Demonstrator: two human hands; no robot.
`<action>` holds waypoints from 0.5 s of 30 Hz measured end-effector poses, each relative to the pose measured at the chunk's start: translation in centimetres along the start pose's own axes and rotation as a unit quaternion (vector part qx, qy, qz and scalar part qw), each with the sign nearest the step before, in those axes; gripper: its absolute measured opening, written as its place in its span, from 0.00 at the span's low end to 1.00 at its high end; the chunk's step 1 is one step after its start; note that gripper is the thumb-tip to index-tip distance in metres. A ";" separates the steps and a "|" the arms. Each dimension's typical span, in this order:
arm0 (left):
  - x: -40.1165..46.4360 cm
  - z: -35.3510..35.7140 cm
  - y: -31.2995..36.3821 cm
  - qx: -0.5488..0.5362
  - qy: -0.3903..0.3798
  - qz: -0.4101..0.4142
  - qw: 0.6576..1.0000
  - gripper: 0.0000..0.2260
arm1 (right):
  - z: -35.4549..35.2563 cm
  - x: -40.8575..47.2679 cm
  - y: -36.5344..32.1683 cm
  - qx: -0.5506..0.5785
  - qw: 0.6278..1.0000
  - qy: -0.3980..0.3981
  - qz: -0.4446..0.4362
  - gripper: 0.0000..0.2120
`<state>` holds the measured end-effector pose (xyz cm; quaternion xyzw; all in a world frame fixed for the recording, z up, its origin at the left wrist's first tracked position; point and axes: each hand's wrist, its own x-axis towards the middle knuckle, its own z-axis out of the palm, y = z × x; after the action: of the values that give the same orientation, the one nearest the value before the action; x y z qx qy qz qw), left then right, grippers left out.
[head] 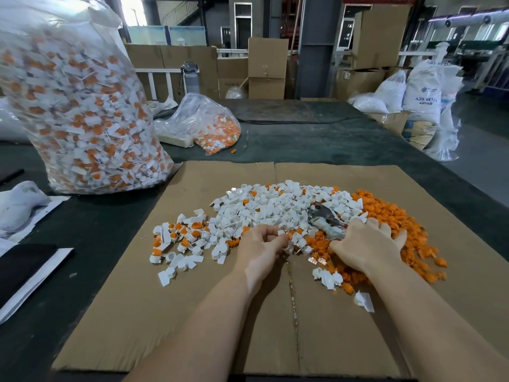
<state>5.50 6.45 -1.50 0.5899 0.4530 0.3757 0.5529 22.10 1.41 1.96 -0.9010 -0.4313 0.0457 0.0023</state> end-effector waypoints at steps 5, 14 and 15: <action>0.2 -0.1 0.0 -0.034 0.006 -0.018 0.999 0.03 | -0.4 -0.9 -0.2 0.011 0.997 0.067 -0.022 0.25; 0.5 -1.0 2.3 -0.175 0.010 -0.092 0.980 0.04 | -3.0 -4.1 -1.4 0.235 0.954 -0.023 -0.186 0.17; 0.5 -1.1 2.5 -0.180 0.012 -0.097 0.979 0.05 | -3.1 -4.5 -1.6 0.264 0.943 -0.061 -0.194 0.16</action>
<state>4.96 7.33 1.09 0.4294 0.4399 0.4026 0.6783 18.33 -0.96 5.51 -0.7626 -0.5694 0.2117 0.2224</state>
